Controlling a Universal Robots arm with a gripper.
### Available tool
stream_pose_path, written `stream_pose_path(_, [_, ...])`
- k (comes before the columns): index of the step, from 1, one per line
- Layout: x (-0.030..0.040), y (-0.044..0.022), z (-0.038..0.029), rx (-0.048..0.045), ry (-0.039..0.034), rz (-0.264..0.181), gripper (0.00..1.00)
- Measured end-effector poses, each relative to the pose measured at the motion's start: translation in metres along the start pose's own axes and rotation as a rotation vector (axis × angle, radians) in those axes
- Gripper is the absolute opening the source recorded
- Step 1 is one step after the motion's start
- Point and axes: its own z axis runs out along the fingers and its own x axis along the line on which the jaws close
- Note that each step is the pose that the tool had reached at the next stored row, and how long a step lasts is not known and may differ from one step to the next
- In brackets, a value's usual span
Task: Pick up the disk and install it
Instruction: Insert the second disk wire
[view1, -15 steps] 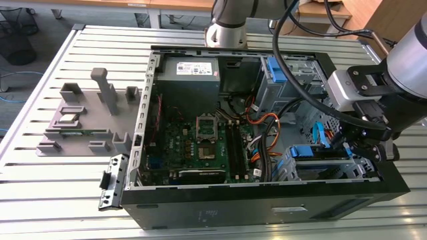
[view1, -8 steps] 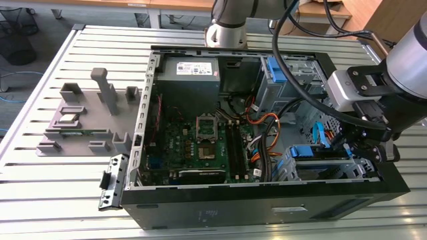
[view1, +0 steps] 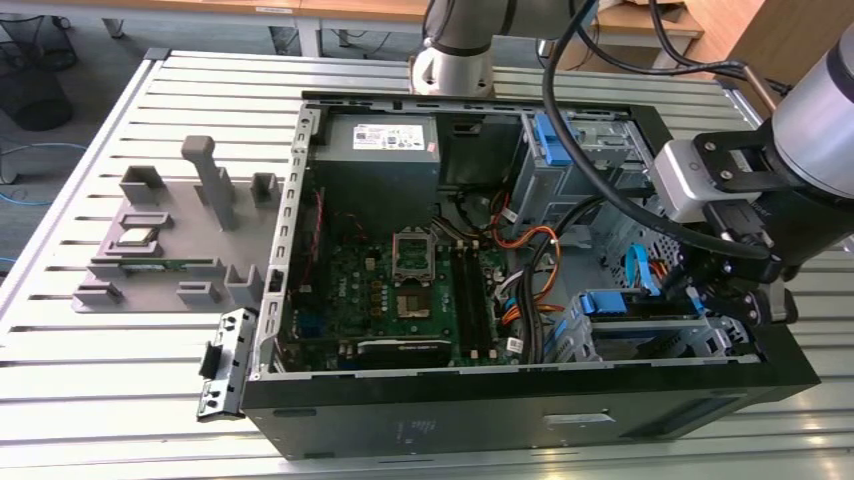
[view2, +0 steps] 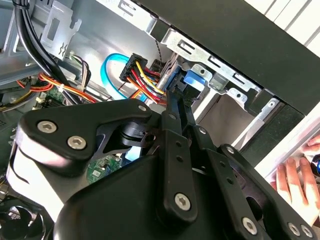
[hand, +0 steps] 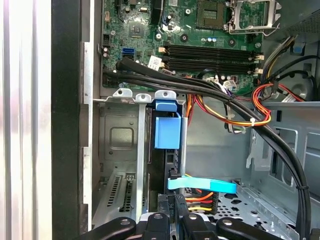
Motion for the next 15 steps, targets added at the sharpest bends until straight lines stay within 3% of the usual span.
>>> stream_pose_path(2, [-0.0001,0.0,-0.0001,0.0001,-0.0045,0.001,0.17])
stream_pose_path(15, [0.0,0.0,0.0003,0.0014,-0.0045,0.012,0.17])
